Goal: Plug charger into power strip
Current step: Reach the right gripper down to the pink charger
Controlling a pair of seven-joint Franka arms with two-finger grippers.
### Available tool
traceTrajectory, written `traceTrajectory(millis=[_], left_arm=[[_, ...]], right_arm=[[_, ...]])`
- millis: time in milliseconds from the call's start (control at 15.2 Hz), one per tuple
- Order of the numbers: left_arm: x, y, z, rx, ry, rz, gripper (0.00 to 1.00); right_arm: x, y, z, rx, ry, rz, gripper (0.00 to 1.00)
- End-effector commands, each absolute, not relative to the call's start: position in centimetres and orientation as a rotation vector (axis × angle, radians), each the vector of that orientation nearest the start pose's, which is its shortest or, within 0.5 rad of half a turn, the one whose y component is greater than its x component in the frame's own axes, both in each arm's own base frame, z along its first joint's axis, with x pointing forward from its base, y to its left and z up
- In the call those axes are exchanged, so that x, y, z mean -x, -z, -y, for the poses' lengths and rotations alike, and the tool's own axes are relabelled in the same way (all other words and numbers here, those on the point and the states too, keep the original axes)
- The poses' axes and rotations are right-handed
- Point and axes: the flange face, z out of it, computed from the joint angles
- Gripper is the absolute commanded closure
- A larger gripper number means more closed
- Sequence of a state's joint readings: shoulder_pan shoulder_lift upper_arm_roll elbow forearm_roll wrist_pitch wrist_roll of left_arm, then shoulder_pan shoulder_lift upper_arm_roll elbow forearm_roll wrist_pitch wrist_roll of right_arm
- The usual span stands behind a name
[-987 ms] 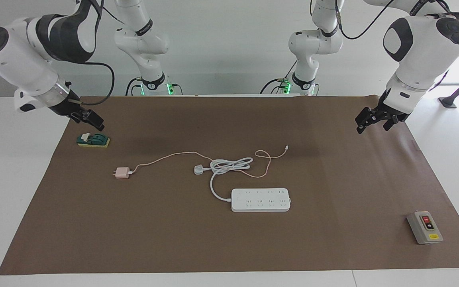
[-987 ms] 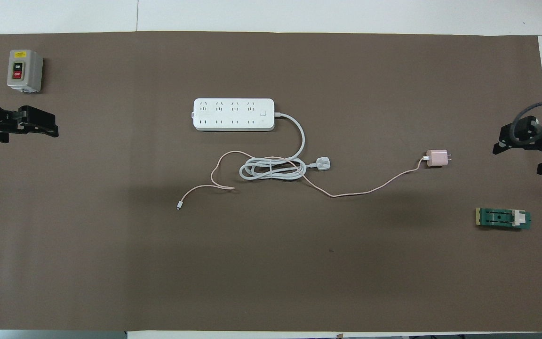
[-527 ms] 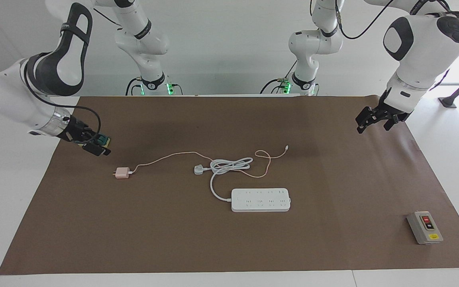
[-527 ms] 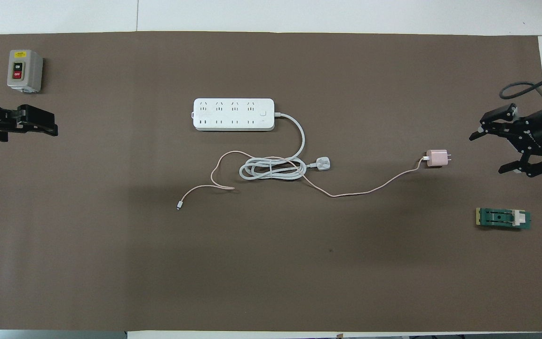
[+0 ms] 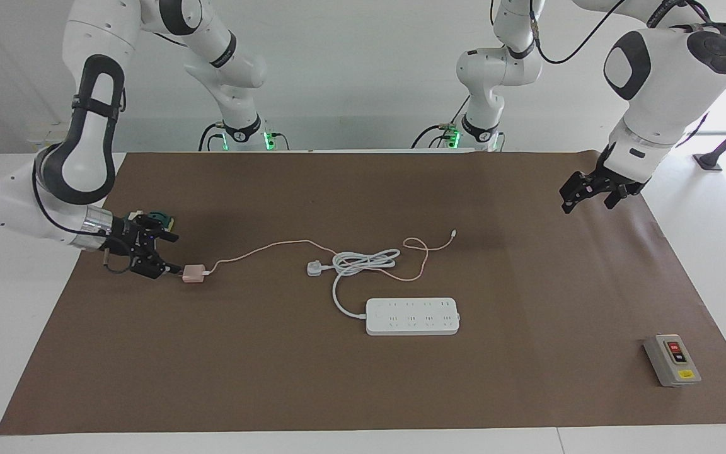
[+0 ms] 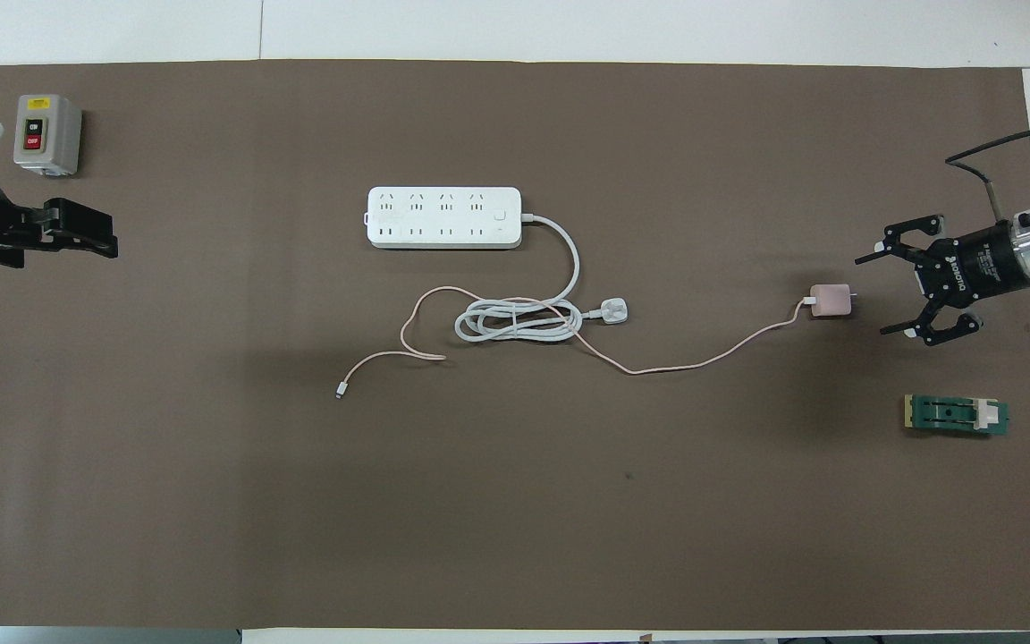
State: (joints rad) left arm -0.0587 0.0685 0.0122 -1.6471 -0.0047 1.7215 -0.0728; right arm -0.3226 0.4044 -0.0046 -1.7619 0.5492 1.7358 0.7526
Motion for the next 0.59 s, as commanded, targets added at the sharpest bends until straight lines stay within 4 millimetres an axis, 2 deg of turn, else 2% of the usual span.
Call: traceTrajectory(millis=[0,132,197,263,395,527], left_arm=[[-59.0,-56.2,3.0,3.153,0.023,0.058,0.0],[-59.2,-55.9,2.2,3.152,0.014,0.075,0.0],[-59.4,-55.3,2.1,3.15,0.002,0.073,0.0],[-59.6,-54.9,2.2,3.15,-0.006,0.066,0.0],[-59.8,-54.4,2.1,3.153,-0.018,0.076,0.0],[-59.9,-54.4,2.5,3.152,-0.013,0.069,0.0]], right_arm=[[-59.0,-30.7,15.9,2.026,-0.733,-1.632,0.0],[-59.2,-30.0,15.6,1.959,-0.76,-1.629,0.0],[-59.1,-28.9,15.7,1.94,-0.783,-1.636,0.0],[-59.1,-28.0,15.7,1.929,-0.794,-1.641,0.0],[-59.3,-27.8,15.6,1.93,-0.776,-1.645,0.0],[-59.5,-26.5,15.5,1.916,-0.773,-1.657,0.0]])
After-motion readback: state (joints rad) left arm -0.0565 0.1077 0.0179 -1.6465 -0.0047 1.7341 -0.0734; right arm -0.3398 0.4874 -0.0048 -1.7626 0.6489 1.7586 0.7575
